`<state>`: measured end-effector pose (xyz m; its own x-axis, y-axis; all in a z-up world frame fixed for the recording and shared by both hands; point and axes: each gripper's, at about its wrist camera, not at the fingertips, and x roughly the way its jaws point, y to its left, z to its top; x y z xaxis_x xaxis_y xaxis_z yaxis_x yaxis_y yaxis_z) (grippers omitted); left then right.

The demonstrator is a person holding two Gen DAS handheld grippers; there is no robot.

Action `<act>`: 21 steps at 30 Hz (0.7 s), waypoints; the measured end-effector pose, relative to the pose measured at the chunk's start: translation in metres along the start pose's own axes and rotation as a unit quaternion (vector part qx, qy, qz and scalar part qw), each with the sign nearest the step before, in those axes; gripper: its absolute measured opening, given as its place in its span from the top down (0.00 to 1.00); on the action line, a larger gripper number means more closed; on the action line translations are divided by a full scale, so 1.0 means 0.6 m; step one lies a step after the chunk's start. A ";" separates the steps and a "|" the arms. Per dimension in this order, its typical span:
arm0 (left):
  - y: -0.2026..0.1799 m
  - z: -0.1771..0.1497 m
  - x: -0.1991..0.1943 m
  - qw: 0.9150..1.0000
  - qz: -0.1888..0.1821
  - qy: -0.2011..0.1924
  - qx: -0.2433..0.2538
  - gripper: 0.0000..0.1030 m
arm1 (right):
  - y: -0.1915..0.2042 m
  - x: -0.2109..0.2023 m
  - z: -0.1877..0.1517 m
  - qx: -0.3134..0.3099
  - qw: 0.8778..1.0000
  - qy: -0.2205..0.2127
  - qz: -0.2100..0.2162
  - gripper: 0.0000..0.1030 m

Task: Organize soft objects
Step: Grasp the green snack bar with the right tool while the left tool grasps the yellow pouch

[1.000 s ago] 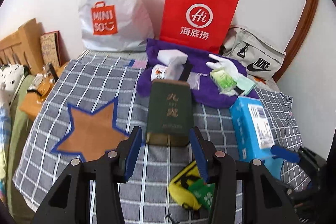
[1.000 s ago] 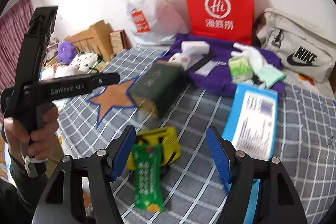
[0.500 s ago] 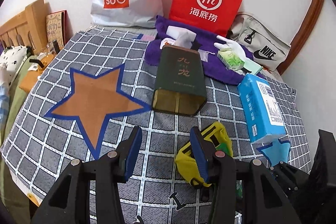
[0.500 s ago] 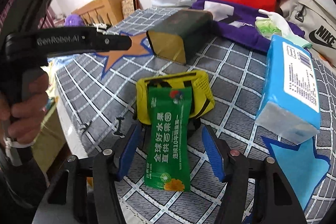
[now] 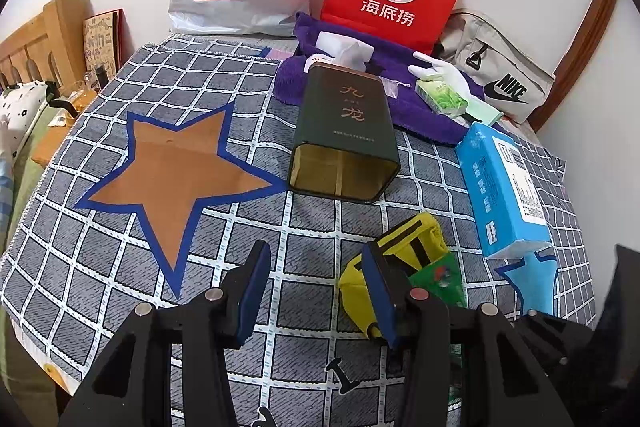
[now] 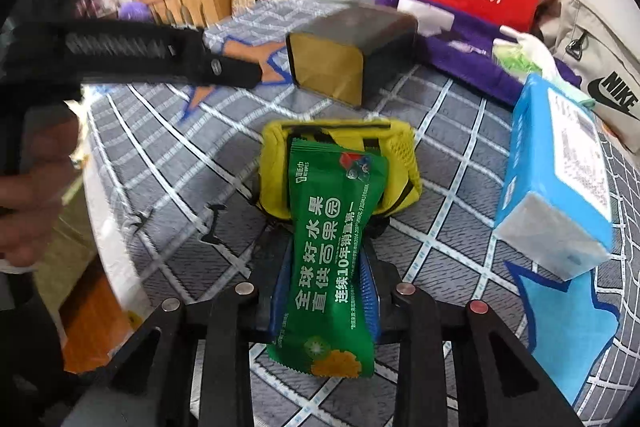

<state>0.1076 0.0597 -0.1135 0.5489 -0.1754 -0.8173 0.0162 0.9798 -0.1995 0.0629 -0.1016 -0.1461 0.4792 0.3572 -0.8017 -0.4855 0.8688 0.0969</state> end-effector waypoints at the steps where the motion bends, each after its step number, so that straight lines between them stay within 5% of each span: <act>1: 0.000 -0.001 0.000 1.000 -0.001 0.000 0.000 0.56 | -0.002 -0.005 0.001 0.003 1.000 -0.004 0.005 0.70; 21: -0.065 -0.043 0.050 0.997 -0.021 0.063 0.035 0.50 | -0.126 -0.067 -0.093 0.089 0.993 -0.004 -0.078 0.70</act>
<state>0.1016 0.0140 -0.1442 0.4372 -0.2226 -0.8714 0.0968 0.9749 -0.2004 0.0395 -0.2006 -0.1544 0.5452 0.2155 -0.8102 -0.2680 0.9605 0.0752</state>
